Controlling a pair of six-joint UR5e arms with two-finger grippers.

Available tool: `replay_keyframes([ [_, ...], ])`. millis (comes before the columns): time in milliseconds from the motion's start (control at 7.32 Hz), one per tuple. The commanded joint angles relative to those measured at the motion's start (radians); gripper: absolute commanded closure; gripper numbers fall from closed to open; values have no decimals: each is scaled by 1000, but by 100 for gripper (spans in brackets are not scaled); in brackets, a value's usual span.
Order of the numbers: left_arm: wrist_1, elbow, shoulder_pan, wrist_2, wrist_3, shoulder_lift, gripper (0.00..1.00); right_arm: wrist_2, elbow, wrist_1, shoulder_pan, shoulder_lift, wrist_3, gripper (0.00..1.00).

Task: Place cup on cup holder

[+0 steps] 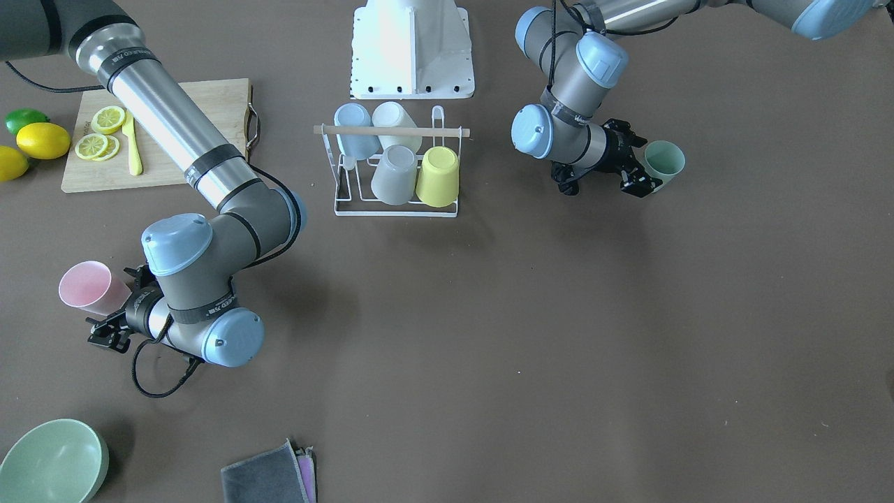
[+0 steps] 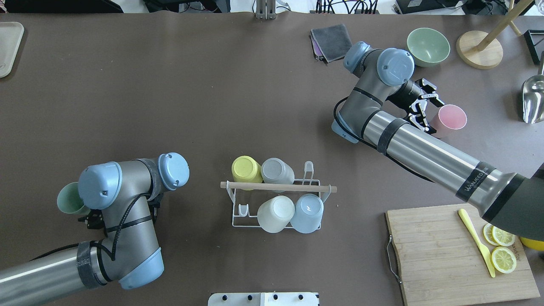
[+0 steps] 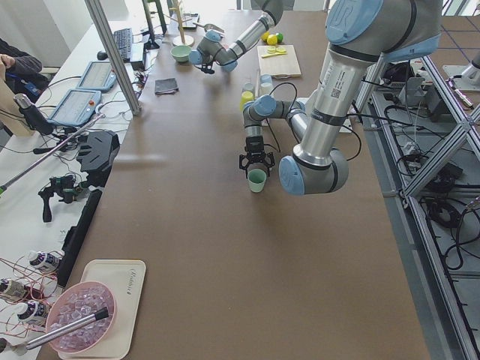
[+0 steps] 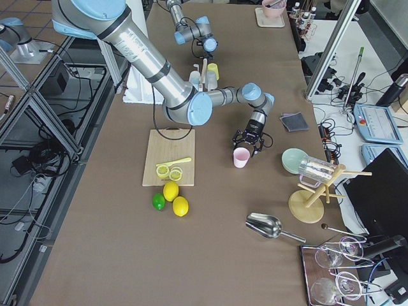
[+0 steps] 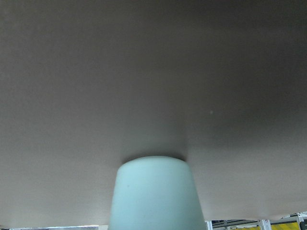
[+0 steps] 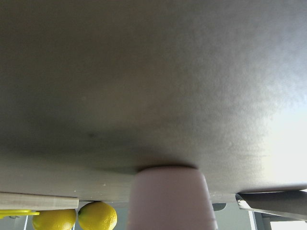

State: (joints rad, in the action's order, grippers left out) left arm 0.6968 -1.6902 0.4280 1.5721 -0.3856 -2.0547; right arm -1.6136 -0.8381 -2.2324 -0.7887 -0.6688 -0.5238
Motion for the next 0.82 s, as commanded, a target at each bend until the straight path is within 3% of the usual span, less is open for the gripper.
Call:
replay_keyframes([
  [0,33,-2,-3,-9,1,31,1,24,5,-1,9,0,-5,1],
  [683,79,-5,-3,-9,2,74,1,69,20,-1,23,-2,-15,1],
])
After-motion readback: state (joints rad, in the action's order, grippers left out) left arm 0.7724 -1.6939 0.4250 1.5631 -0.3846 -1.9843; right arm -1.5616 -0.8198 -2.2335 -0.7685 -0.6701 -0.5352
